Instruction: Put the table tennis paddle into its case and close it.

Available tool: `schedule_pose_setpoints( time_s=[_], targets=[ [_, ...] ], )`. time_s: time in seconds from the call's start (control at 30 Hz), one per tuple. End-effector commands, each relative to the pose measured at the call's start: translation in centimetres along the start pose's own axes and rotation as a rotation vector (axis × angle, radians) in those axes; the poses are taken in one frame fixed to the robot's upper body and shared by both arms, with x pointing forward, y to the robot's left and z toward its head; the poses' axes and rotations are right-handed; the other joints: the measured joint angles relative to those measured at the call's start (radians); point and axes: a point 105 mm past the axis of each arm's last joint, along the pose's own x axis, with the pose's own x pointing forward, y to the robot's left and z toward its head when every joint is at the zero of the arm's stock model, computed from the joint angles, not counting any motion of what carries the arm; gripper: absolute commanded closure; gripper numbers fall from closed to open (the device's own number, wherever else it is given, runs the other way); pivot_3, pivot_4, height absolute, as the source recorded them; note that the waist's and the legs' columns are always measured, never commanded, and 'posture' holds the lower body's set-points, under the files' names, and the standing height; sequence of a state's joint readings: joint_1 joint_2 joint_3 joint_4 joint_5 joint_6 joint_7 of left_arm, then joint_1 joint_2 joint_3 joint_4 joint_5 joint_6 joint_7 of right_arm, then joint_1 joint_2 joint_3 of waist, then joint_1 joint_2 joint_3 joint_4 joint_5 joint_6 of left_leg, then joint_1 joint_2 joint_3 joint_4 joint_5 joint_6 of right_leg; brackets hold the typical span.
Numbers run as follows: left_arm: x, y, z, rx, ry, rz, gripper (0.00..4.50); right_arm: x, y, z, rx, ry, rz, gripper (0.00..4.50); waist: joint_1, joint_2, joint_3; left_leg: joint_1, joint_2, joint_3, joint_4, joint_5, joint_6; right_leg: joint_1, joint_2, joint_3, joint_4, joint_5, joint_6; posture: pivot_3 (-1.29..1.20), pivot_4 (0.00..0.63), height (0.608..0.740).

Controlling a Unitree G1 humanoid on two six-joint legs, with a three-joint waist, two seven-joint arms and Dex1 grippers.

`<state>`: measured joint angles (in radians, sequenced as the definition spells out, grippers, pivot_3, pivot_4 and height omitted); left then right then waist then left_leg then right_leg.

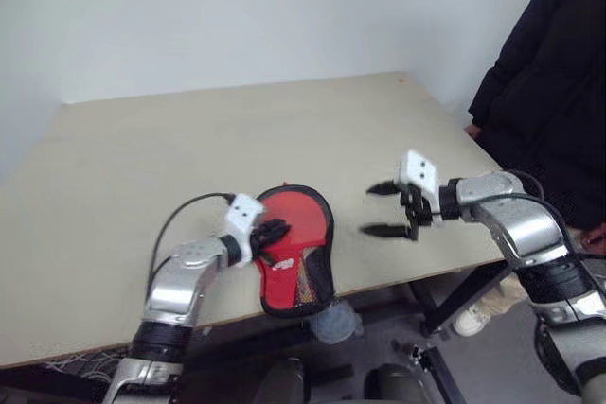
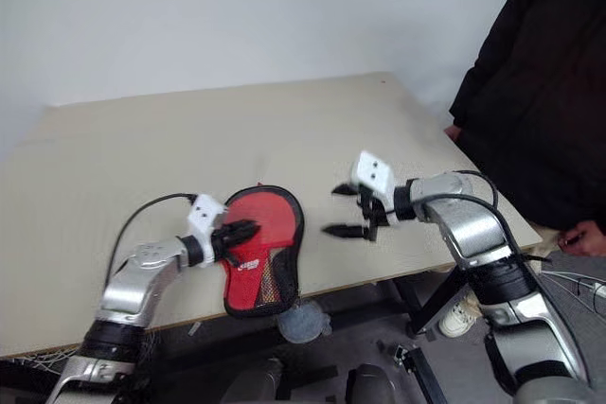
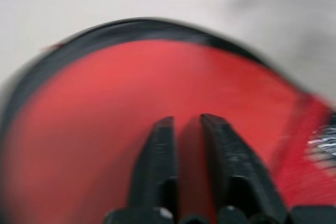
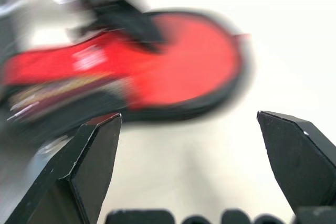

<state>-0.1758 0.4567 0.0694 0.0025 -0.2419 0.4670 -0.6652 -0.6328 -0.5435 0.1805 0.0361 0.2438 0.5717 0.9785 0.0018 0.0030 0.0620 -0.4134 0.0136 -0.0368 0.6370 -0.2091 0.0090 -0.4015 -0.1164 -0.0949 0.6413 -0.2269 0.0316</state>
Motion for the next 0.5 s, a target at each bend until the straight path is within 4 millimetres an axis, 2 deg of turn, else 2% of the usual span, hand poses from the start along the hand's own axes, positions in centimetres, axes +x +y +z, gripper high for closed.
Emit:
schedule_pose_setpoints(
  time_s=[0.03,0.13,0.23,0.37,0.5],
  targets=[
    [-2.8,2.1,2.7,0.003,-0.096,0.109,2.34,-0.3,-2.6,1.6,0.041,-0.089,-0.185,0.00,0.001,-0.001,0.001,-0.004,-0.001,0.001,-0.002,0.003,0.004,-0.005,0.000,0.002,0.000,0.000,0.000,0.00,0.000,0.725],
    [-6.4,4.7,2.3,0.003,-0.108,0.301,1.67,0.2,-3.8,1.6,0.101,-0.160,-0.321,0.00,0.001,-0.001,0.001,-0.009,-0.002,0.002,-0.003,0.003,0.004,-0.009,0.001,0.004,-0.001,-0.001,0.001,0.00,0.000,0.725],
    [-8.8,5.8,1.1,-0.050,-0.106,0.407,0.91,1.5,-3.8,1.6,0.147,-0.195,-0.386,0.00,0.000,-0.001,0.001,-0.010,-0.003,0.004,-0.004,0.003,0.005,-0.010,0.001,0.007,-0.002,-0.001,0.002,0.00,0.000,0.725],
    [-10.7,5.3,0.0,-0.111,-0.118,0.474,0.91,3.6,-2.6,1.7,0.184,-0.214,-0.364,0.00,0.003,0.000,0.002,-0.010,-0.002,0.004,-0.002,0.002,0.005,-0.010,0.000,0.007,-0.002,-0.001,0.002,0.00,0.000,0.725],
    [-11.8,3.9,-2.7,-0.175,-0.071,0.525,0.91,5.4,-1.0,1.3,0.190,-0.210,-0.299,0.00,0.002,0.000,0.002,-0.006,-0.001,0.004,0.001,0.001,0.002,-0.008,0.000,0.005,-0.001,-0.001,-0.003,0.00,0.000,0.725]
  ],
)
